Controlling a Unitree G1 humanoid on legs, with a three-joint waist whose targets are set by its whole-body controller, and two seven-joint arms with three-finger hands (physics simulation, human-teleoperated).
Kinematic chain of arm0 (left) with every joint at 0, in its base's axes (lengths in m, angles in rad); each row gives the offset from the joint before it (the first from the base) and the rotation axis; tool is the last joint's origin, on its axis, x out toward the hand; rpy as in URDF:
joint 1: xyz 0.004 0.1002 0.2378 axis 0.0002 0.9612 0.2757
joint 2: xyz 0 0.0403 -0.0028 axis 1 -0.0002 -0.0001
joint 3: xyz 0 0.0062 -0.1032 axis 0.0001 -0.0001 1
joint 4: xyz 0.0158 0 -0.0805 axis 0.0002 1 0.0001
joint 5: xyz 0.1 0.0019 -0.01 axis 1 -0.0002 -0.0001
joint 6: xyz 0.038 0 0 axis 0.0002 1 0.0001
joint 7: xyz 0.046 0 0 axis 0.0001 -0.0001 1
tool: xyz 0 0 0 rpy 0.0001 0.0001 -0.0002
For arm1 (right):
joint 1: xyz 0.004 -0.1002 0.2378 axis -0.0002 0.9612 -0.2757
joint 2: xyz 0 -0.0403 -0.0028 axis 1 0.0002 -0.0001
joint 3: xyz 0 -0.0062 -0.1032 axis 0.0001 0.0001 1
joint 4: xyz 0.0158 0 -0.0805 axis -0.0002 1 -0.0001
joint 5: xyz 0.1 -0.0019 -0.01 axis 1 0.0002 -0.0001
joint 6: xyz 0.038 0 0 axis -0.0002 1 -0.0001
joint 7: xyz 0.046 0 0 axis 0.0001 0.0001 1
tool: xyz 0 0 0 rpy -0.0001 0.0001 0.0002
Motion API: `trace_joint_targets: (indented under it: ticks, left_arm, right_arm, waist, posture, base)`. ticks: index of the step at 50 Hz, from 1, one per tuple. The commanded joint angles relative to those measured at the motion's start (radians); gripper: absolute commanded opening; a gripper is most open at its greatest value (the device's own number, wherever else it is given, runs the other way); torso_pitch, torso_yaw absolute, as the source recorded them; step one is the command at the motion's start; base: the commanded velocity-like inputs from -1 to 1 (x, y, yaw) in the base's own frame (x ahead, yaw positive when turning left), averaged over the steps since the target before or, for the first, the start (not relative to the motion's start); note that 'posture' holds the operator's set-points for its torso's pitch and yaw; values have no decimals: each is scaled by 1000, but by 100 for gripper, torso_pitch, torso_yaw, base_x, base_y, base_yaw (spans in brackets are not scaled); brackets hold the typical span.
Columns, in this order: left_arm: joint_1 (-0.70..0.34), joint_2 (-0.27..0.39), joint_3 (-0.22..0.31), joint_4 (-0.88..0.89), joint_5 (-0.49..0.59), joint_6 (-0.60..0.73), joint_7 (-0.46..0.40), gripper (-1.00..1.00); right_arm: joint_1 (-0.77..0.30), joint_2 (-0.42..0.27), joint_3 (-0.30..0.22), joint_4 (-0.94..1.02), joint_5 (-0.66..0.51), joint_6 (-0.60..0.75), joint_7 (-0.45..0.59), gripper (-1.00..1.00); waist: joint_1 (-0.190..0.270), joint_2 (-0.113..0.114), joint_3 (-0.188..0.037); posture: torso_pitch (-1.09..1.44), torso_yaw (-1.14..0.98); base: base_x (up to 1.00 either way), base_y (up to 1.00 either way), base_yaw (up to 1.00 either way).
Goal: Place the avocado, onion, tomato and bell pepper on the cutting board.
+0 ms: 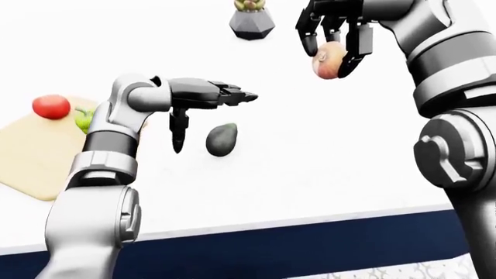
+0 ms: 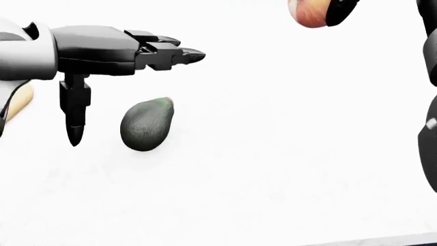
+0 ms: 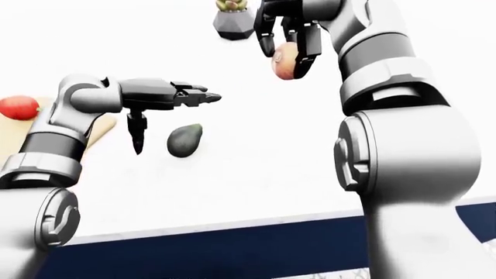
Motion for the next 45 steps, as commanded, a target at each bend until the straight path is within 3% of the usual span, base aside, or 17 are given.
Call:
trace_joint_targets:
  ticks: [1, 31, 45]
  left_arm:
    - [-33, 10, 14, -46, -39, 8, 1, 100]
    - [45, -52, 3, -202, -115, 31, -81, 100]
    - [85, -73, -9, -240, -102, 40, -90, 100]
  right_arm:
    - [-46, -11, -10, -45, 15, -2, -21, -100]
    - [-57, -21, -11, -44, 6, 3, -17, -100]
    - [-56, -25, -12, -45, 4, 4, -18, -100]
  waist:
    - [0, 0, -37]
    - [5, -7, -37]
    - [5, -10, -36]
  posture:
    - [0, 0]
    - [0, 0]
    - [0, 0]
  base:
    - [0, 0, 0]
    - [0, 0, 0]
    - [0, 0, 0]
